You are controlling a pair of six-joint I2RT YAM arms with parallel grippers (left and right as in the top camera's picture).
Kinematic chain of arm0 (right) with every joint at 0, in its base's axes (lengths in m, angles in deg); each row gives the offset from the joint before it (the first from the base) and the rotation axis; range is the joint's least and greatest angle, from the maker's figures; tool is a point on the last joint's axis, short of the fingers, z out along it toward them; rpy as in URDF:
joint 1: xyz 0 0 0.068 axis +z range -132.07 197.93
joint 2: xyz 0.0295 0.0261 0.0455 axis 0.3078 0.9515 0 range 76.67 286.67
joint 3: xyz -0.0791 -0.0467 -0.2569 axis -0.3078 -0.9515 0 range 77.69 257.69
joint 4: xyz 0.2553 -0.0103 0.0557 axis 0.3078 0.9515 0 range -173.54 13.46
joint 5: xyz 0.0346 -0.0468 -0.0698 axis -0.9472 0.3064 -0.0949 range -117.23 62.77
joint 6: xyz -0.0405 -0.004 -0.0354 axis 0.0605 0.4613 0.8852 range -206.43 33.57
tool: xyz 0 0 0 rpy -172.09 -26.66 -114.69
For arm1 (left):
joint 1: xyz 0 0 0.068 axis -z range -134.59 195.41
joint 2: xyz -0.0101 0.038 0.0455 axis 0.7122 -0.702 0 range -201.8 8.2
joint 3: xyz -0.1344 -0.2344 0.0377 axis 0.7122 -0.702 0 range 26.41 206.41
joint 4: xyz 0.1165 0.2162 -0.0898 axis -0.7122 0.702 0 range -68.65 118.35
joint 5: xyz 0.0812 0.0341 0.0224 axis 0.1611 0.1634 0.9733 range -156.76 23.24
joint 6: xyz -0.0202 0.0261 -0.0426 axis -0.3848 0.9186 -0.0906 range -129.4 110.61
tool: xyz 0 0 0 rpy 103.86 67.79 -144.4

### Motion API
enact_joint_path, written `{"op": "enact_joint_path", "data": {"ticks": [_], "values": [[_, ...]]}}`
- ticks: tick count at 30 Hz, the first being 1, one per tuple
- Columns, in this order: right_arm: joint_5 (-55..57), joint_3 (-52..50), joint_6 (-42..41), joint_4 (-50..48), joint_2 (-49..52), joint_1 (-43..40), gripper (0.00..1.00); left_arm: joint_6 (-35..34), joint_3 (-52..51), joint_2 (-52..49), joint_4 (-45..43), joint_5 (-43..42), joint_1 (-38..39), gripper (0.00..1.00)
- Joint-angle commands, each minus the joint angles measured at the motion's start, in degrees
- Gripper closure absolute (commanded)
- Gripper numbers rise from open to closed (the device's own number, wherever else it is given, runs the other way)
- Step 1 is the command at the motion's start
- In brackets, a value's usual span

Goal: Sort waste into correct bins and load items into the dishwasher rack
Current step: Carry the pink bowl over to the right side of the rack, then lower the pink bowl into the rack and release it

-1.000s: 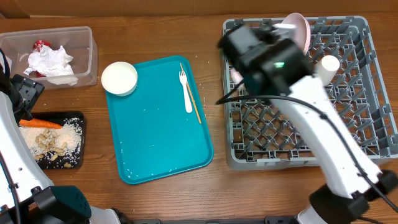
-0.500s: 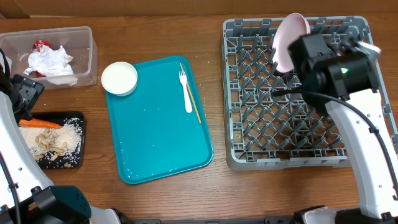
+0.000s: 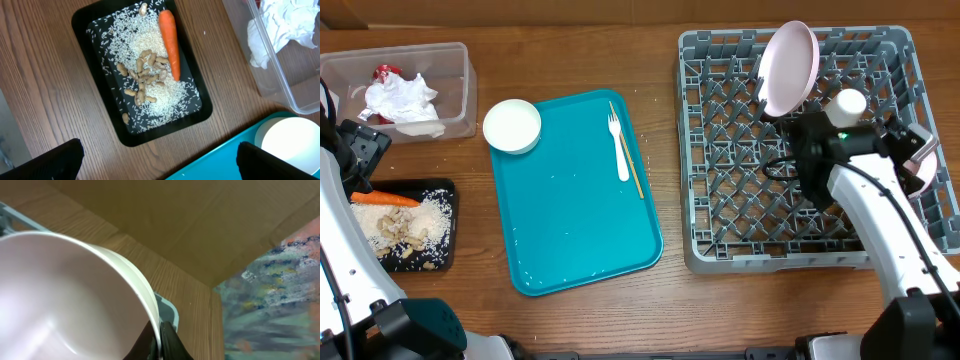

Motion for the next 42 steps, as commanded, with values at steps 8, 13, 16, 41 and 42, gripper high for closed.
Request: {"op": "enact_joint_path", "data": {"ticks": [8, 13, 16, 41, 42], "values": [[4.63, -2.64, 13.75, -10.29, 7.54, -2.05, 0.96, -0.79, -0.28, -0.28, 0.11, 1.18, 0.0, 0.0], [2.45, -2.67, 13.66, -10.25, 10.99, -1.18, 0.96, -0.76, -0.28, -0.28, 0.13, 1.18, 0.0, 0.0], [2.01, -2.64, 13.53, -10.14, 11.45, -0.11, 0.92, -0.76, -0.28, -0.28, 0.13, 1.18, 0.0, 0.0], [-8.98, -1.14, 13.07, -7.5, 11.13, 10.47, 0.67, -0.76, -0.28, -0.28, 0.13, 1.18, 0.0, 0.0], [-9.88, -0.5, 13.11, -7.3, 10.8, 11.06, 0.67, -0.76, -0.28, -0.28, 0.13, 1.18, 0.0, 0.0]]}}
